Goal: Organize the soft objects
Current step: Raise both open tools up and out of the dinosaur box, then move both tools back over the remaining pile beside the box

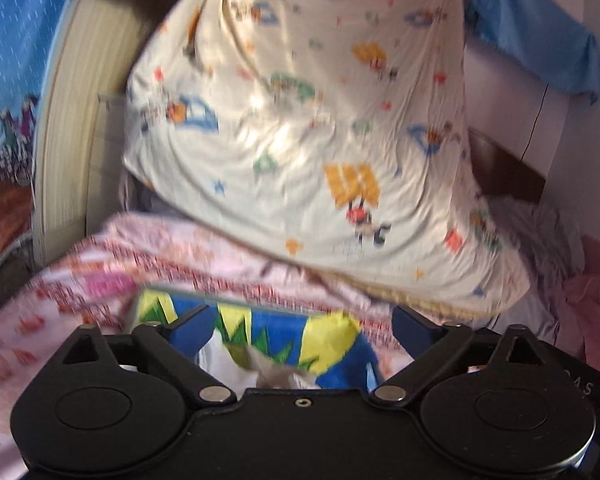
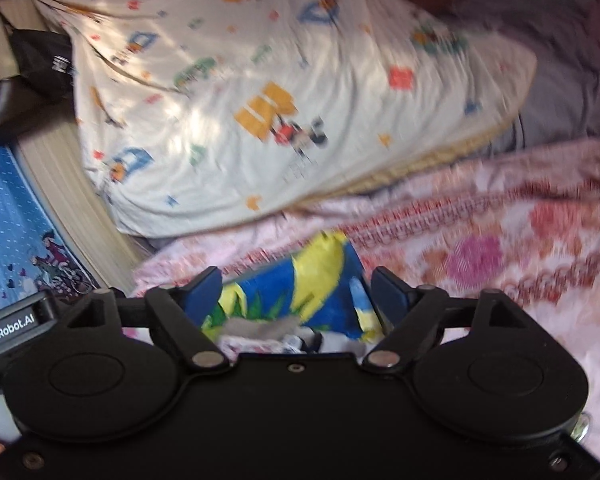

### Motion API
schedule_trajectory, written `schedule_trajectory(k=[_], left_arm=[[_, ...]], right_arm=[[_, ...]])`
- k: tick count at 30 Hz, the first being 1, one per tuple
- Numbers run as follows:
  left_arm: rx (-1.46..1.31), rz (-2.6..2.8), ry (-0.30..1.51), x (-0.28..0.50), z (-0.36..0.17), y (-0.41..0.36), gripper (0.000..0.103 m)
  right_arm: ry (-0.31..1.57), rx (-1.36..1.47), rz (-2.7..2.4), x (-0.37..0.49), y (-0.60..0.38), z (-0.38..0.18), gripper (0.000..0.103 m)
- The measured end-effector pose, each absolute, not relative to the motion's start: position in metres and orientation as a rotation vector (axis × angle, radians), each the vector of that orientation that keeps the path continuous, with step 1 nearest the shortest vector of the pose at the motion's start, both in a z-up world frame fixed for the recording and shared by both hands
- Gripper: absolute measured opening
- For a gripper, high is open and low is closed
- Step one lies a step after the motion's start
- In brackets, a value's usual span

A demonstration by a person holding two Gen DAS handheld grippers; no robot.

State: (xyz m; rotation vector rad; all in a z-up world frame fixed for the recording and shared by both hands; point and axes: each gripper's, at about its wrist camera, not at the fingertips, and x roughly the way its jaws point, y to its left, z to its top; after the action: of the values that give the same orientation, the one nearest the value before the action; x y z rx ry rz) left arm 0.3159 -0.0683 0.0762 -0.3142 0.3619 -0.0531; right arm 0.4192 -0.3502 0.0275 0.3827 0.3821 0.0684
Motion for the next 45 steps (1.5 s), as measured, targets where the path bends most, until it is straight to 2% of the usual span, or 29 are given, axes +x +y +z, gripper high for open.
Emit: schedule_trajectory(k=[7,16,24,45], left_arm=[[-0.306,-0.041,0.212,0.26,0.108,-0.059,0.102],[-0.315,-0.007,0.069,0.181,0.123,-0.044,0.102],[-0.283,0.044,0.054,0.135,0.113,-0.032,0.102],[-0.243,0.185,0.123,0.05,0.048,-0.001,0.102]], right_arm=[[0.259,0.293,0.077,0.373,-0.333,0.083,0.101],[0.141,0.25,0.071,0.297,-0.307,0.121,0.102],[0.07,0.193,0.028,0.242,-0.285,0.115,0.103],[0.105,0.108,-0.068,0.149,-0.259,0.06,0.103]])
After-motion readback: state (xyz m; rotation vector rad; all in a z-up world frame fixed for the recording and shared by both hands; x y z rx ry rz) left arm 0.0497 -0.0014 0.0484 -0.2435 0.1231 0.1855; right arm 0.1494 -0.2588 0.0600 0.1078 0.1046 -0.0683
